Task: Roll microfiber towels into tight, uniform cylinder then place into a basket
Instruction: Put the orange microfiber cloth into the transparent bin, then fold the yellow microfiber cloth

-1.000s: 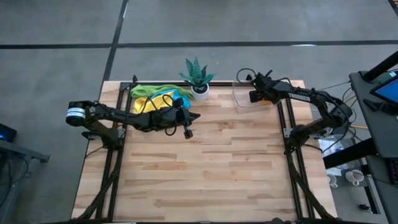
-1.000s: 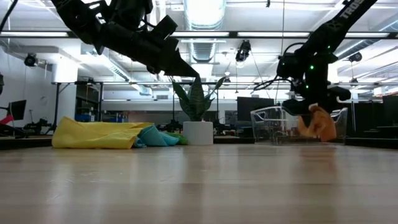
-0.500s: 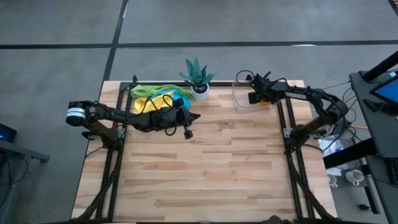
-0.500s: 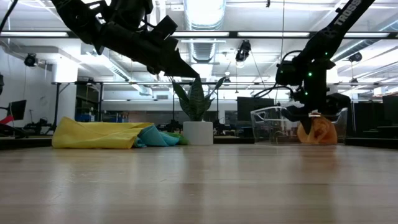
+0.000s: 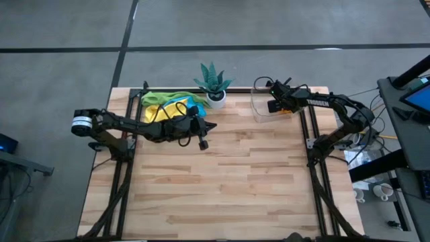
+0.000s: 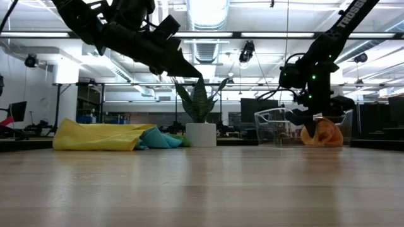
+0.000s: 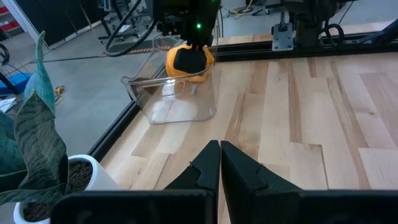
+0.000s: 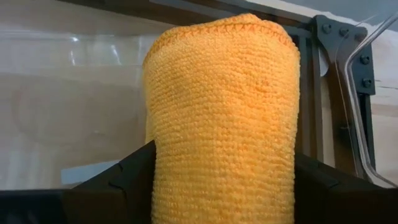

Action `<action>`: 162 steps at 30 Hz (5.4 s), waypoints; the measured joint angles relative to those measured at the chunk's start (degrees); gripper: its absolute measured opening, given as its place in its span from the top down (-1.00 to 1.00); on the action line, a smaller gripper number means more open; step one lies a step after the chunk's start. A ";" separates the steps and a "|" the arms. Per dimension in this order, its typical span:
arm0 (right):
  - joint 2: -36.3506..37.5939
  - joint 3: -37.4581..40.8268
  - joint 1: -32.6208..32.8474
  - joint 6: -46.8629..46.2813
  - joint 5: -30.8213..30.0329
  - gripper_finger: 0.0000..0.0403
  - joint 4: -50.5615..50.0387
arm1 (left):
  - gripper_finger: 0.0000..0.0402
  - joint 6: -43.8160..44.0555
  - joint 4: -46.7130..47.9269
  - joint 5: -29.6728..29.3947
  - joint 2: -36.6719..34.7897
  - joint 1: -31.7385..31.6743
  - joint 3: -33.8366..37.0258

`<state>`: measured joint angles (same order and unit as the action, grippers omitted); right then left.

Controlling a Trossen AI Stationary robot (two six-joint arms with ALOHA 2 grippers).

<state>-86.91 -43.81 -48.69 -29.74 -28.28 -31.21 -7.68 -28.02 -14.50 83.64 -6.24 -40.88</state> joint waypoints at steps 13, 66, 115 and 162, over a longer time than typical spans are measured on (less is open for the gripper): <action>0.00 0.00 0.03 -0.01 0.25 -0.46 0.12 | 1.00 0.00 0.06 0.00 0.00 0.00 0.00; 2.16 -6.47 9.05 6.96 0.79 0.69 -3.09 | 1.00 0.02 -0.02 0.52 0.01 0.00 -0.09; 31.91 6.97 18.02 7.28 0.35 0.96 11.62 | 1.00 1.40 10.48 0.05 -6.47 0.70 0.15; 15.16 2.89 66.80 27.85 -22.84 0.96 34.32 | -0.26 -1.79 57.96 -8.01 17.58 -30.82 -28.03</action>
<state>-71.76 -40.93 18.11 -1.89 -51.12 3.11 -9.47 29.94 -22.51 101.22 -37.06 -68.91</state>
